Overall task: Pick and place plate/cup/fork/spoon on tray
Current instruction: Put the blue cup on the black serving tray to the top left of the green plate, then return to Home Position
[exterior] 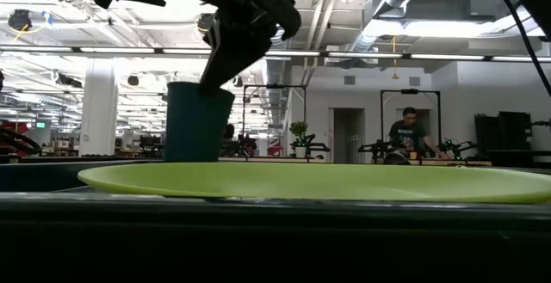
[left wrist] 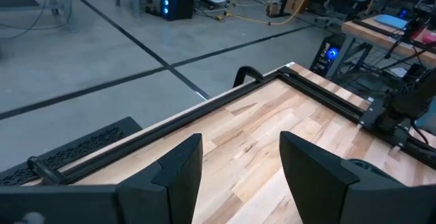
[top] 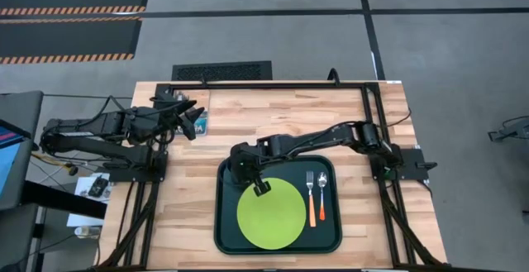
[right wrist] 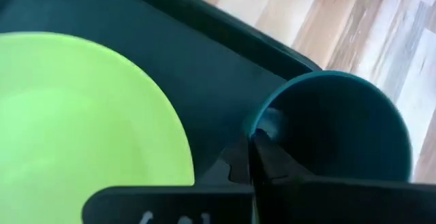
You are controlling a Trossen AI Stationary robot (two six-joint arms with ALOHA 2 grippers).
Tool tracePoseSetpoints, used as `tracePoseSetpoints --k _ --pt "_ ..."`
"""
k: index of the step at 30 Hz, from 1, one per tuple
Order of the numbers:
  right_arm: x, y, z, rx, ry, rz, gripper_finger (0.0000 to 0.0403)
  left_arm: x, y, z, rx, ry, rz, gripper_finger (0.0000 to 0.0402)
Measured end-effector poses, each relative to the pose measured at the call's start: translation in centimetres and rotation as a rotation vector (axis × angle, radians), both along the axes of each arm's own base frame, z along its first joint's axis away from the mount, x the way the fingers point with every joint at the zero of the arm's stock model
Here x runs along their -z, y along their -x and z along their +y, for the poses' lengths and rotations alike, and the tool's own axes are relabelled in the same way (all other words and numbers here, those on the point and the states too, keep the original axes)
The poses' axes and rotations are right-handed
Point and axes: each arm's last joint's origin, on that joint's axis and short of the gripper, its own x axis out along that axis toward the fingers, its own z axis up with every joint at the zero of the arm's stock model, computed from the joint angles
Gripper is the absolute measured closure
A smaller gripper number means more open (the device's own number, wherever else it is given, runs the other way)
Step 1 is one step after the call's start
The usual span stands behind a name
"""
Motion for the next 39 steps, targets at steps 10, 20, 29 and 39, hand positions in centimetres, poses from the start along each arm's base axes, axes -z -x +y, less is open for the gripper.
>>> tracePoseSetpoints --k 10,20,29,39 --pt "-0.1 0.0 0.0 0.009 -0.005 0.001 0.0389 0.0 0.0 0.0 0.001 0.000 0.000 0.0217" --pt "-0.1 0.0 0.0 0.022 -0.013 -0.007 0.0347 0.0 0.0 0.0 0.001 0.000 0.004 0.0217" --pt "-0.7 -0.4 0.7 -0.005 -0.034 -0.070 0.0301 0.3 0.1 0.0 0.002 0.000 0.036 0.0217" --pt "-7.8 2.3 0.8 -0.010 -0.036 -0.039 0.0264 0.3 0.1 0.0 0.001 -0.001 0.037 0.0217"
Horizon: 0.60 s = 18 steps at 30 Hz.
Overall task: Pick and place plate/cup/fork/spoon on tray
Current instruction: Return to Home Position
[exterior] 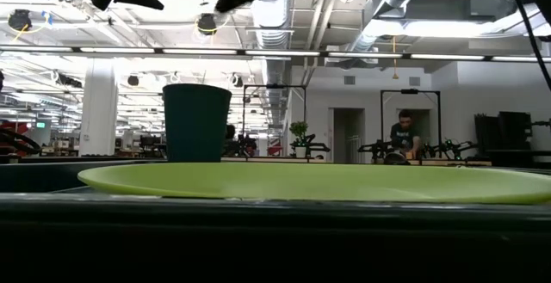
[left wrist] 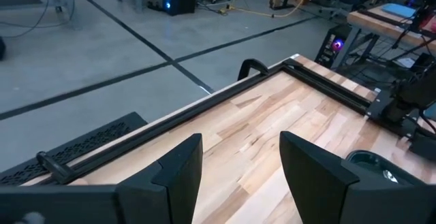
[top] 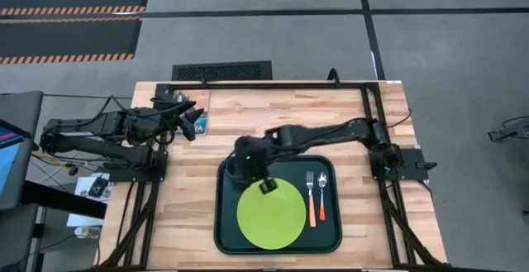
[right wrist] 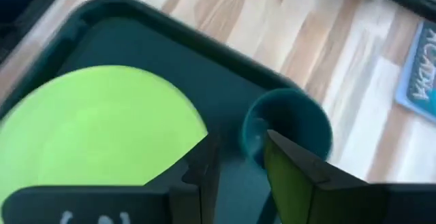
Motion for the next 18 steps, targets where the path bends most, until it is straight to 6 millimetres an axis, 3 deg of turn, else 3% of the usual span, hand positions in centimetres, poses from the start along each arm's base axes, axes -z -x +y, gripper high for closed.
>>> tracePoseSetpoints --k 5,10,13,18 --pt "-4.5 4.3 -0.5 0.036 -0.012 0.096 0.0269 0.0 0.0 0.0 0.002 0.002 0.000 0.0217" --pt "-10.0 10.9 -1.3 0.162 -0.087 0.150 0.0275 0.1 0.0 0.0 0.003 0.004 0.007 0.0217" --pt "-13.0 15.1 -1.7 0.231 -0.137 0.130 0.0275 0.1 0.0 0.0 -0.003 0.002 0.010 0.0217" --pt "-17.3 22.6 -2.0 0.352 -0.164 -0.049 0.0276 0.1 0.1 0.0 -0.002 0.013 0.008 0.0217"
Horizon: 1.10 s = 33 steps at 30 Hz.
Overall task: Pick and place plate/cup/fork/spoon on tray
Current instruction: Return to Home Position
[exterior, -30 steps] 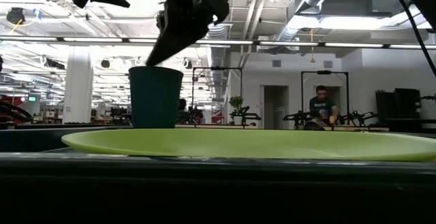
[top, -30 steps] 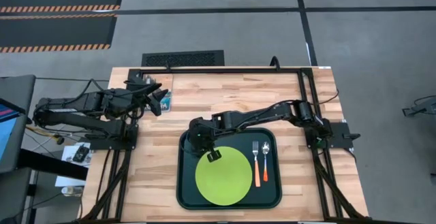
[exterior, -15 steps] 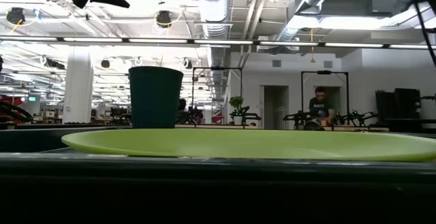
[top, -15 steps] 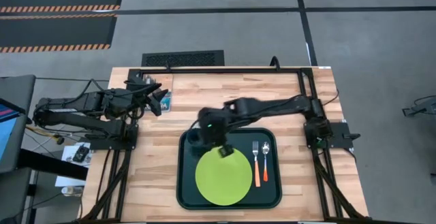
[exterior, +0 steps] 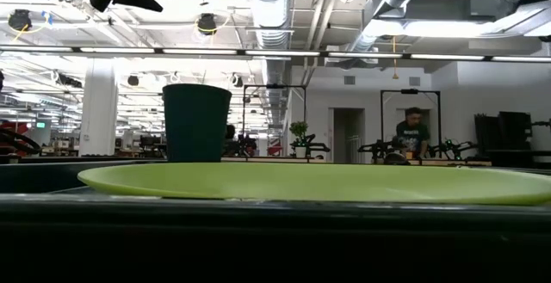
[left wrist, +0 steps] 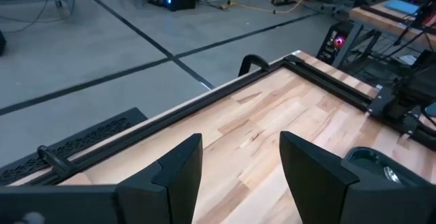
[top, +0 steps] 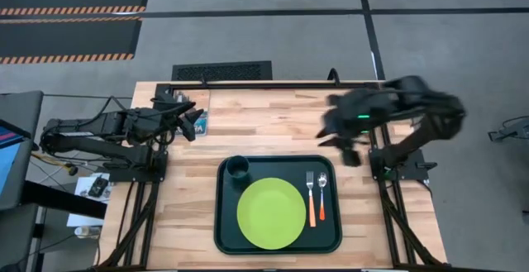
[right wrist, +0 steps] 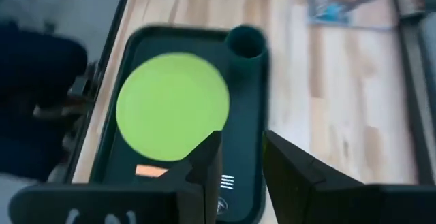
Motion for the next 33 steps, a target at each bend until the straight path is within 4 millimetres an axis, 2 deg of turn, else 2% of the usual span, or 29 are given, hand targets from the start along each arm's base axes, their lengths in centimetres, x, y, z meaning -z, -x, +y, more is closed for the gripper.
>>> tracePoseSetpoints --k 2,5,9,12,16,19,23,26,30,33 --pt "-0.5 2.8 0.1 0.056 0.008 -0.049 0.0277 0.1 0.0 0.0 -0.003 0.007 0.004 0.0217" --pt "-0.2 6.2 0.2 0.144 0.006 -0.136 0.0279 0.1 0.0 0.0 -0.006 0.011 -0.001 0.0217" --pt "1.9 8.8 0.4 0.255 -0.014 -0.274 0.0280 0.1 -0.1 0.0 -0.031 0.024 -0.019 0.0217" --pt "4.0 9.6 0.5 0.290 0.016 -0.352 0.0280 0.1 0.0 0.0 -0.038 0.029 -0.024 0.0217" --pt "7.3 10.1 0.6 0.297 0.003 -0.309 0.0280 0.2 -0.1 -0.1 0.029 0.055 -0.010 0.0217" --pt "10.1 9.1 1.0 0.334 0.006 -0.315 0.0280 0.2 -0.2 -0.2 0.064 0.082 -0.013 0.0217" --pt "13.9 7.1 1.5 0.245 0.074 -0.439 0.0280 -0.3 -0.5 -0.3 0.106 0.024 -0.032 0.0217" --pt "15.3 6.9 1.1 0.173 -0.020 -0.580 0.0280 -0.8 -0.9 -0.8 0.204 -0.059 -0.124 0.0217" --pt "16.9 8.1 0.0 0.142 -0.106 -0.689 0.0280 -1.0 -0.3 -1.5 0.444 -0.167 -0.205 0.0217" --pt "17.3 9.7 -0.7 0.154 -0.147 -0.773 0.0280 -0.2 0.8 -1.6 0.445 -0.172 -0.238 0.0217"
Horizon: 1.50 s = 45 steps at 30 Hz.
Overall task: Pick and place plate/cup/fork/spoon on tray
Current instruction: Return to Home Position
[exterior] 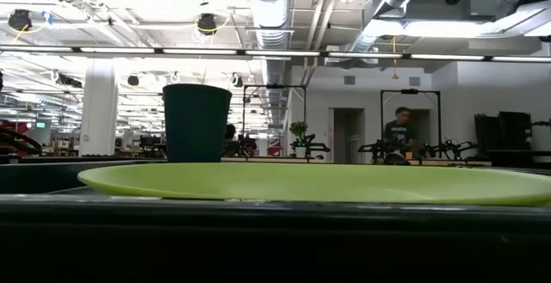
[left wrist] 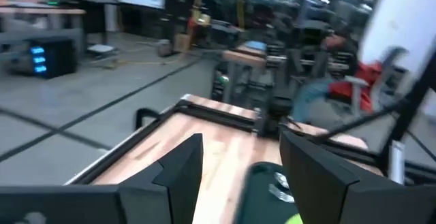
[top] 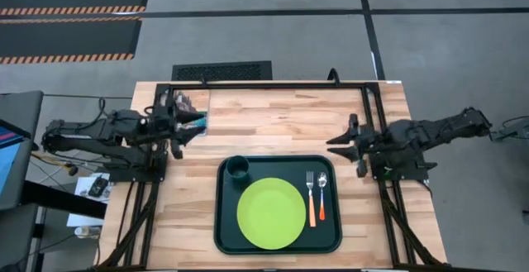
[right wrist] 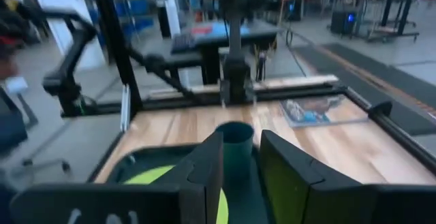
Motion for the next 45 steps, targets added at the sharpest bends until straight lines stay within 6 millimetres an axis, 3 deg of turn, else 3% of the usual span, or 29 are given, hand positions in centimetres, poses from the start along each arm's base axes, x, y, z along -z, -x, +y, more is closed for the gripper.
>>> tracePoseSetpoints --k 9,14,21,28,34,45 --pt "1.3 4.1 -1.2 -0.006 -0.062 -0.167 0.0280 7.5 2.8 0.5 -0.129 0.109 -0.087 0.0217" --pt "4.3 5.1 -1.4 -0.007 -0.091 -0.211 0.0280 11.1 3.3 0.6 -0.127 0.143 -0.171 0.0217" --pt "7.4 5.6 -1.7 0.024 -0.116 -0.287 0.0280 14.3 3.2 0.6 -0.127 0.173 -0.199 0.0217" --pt "9.6 4.8 -1.7 0.056 -0.106 -0.233 0.0280 16.2 2.6 0.6 -0.152 0.222 -0.187 0.0217" --pt "12.0 4.0 -1.6 0.065 -0.115 -0.244 0.0280 16.3 2.6 0.5 -0.147 0.223 -0.194 0.0217" --pt "12.6 3.8 -1.6 0.069 -0.103 -0.235 0.0280 16.3 2.5 0.6 -0.151 0.195 -0.184 0.0217"
